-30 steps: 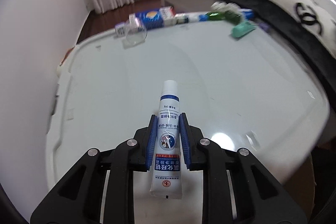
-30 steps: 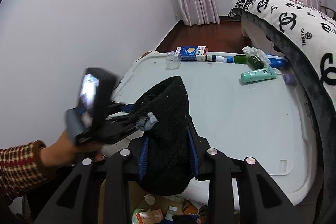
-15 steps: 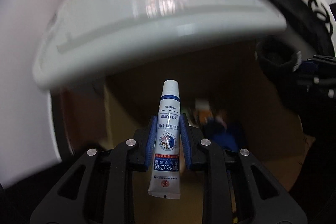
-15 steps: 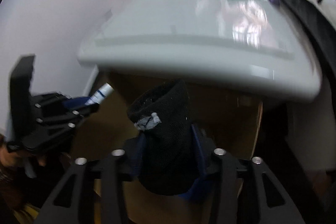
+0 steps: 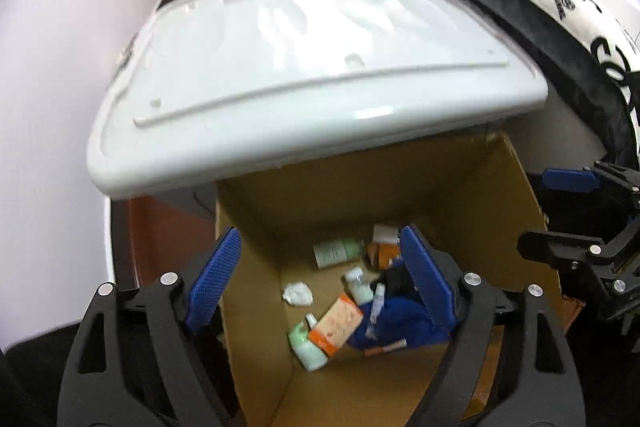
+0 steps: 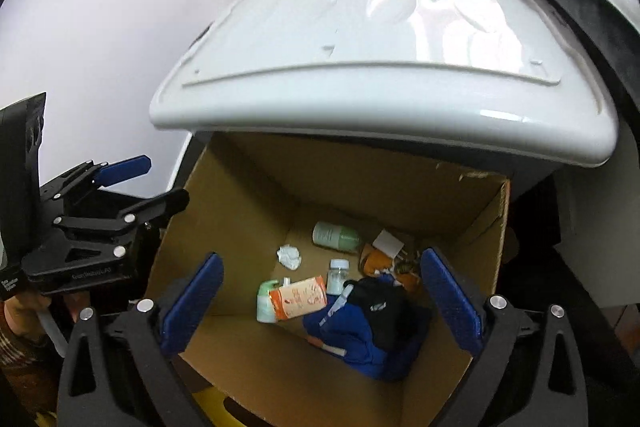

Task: Collect trash
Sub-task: 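Drop the ointment tube and black cloth items into the cardboard box, then reach the right gripper toward the mint-green tube and green bottle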

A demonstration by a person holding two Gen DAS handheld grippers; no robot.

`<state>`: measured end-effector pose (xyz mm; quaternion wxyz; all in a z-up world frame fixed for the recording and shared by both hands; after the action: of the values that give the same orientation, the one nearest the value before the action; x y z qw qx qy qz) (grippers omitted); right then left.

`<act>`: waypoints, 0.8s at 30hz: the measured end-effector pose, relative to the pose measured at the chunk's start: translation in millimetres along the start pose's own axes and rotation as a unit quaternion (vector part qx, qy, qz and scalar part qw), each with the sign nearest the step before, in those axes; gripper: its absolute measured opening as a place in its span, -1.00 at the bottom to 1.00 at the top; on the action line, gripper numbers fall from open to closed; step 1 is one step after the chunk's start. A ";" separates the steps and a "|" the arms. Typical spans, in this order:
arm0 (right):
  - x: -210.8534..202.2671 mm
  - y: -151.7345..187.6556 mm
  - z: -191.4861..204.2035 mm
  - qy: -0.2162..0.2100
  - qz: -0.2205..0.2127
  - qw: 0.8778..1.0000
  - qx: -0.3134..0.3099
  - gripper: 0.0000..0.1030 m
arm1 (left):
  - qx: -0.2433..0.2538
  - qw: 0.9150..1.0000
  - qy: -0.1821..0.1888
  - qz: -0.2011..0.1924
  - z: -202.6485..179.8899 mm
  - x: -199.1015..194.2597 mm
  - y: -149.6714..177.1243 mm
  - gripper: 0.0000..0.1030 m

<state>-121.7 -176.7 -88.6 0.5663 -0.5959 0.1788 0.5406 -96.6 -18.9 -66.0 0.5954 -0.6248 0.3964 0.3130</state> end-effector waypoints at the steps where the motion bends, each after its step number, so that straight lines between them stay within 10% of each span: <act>1: -3.0 -3.4 -3.1 0.002 -0.004 1.000 0.002 0.89 | 0.002 1.000 -0.001 -0.011 -3.9 -2.9 -6.0 0.55; 13: -69.7 -113.5 -45.8 0.060 -0.111 0.992 -0.001 0.89 | -0.003 0.990 -0.059 -0.129 -28.7 -33.2 -124.3 0.74; 24: -37.1 -128.6 -64.6 0.080 -0.090 0.993 -0.007 0.89 | -0.037 0.994 -0.039 -0.100 -27.9 -5.4 -151.2 0.74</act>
<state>0.0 -209.7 -9.9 0.5924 -0.6551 0.1650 0.4389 29.7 -49.5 16.3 0.6151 -0.6704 0.2964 0.2904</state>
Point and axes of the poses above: each gripper's, at about its wrist camera, not at the fingertips, and x roughly the way its jaws point, z to its left, y to its underside, the point moved 7 cm from there along x, roughly the way its jaws point, and after that the axes turned 12 degrees about -x, right-handed, at the moved point
